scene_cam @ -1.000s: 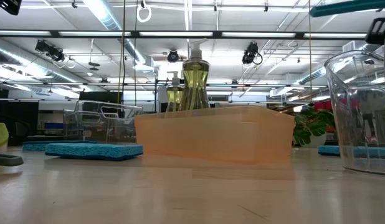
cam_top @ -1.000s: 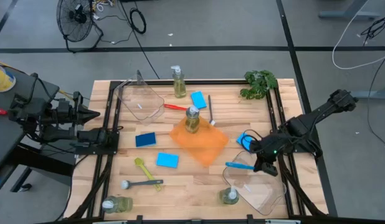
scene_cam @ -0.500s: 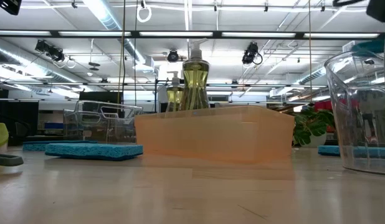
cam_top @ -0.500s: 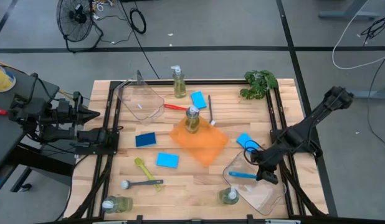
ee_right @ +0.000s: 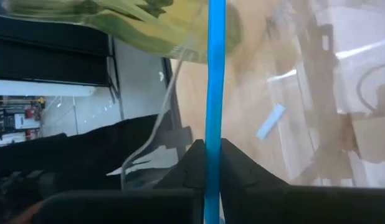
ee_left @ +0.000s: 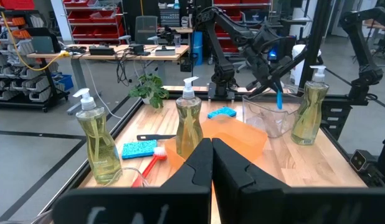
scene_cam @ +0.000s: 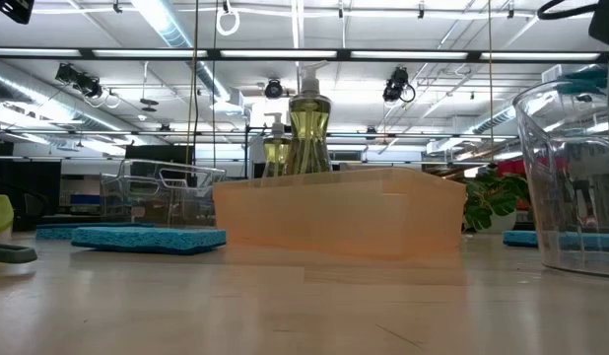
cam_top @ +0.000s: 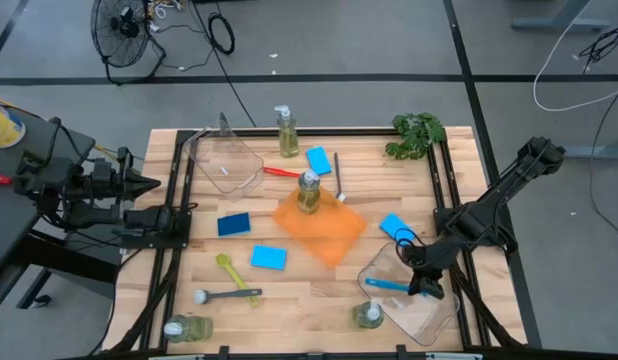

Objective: Pick & Place Kitchen Sink Supplies
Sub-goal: Put the blue dish brush into the bottom transparent bin, then put the gray dish brush into the bottom transparent bin

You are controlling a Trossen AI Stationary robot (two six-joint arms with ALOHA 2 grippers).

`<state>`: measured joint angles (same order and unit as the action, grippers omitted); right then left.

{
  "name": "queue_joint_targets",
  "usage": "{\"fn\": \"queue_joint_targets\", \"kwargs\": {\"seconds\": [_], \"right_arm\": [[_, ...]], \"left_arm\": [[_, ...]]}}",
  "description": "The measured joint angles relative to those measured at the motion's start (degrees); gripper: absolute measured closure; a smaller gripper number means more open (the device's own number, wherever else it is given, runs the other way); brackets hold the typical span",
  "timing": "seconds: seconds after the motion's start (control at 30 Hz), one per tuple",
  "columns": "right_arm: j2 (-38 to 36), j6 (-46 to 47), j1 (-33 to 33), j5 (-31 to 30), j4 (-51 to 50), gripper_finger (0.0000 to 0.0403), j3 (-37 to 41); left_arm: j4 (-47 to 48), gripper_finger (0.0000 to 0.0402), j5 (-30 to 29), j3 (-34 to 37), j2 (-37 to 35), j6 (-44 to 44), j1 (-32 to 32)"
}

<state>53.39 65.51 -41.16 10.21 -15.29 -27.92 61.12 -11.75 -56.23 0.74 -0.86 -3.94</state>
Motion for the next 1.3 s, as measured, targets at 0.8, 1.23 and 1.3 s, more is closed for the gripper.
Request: {"fn": "queue_joint_targets", "kwargs": {"seconds": [0.8, 1.23, 1.3], "right_arm": [[0.00, -2.46, -1.07, -1.53, 0.50, 0.0310, 0.00], [-0.01, -15.31, 4.32, -6.08, -14.01, 0.0241, -7.50], [-0.02, -19.99, 6.64, -6.93, -16.44, 0.0231, -9.47]], "left_arm": [[-0.01, 0.0399, -0.02, -0.01, 0.02, -0.01, 0.01], [0.00, 0.0399, -0.02, 0.00, 0.01, -0.01, -0.01], [-0.01, 0.0399, -0.02, 0.00, 0.01, 0.00, 0.01]]}}
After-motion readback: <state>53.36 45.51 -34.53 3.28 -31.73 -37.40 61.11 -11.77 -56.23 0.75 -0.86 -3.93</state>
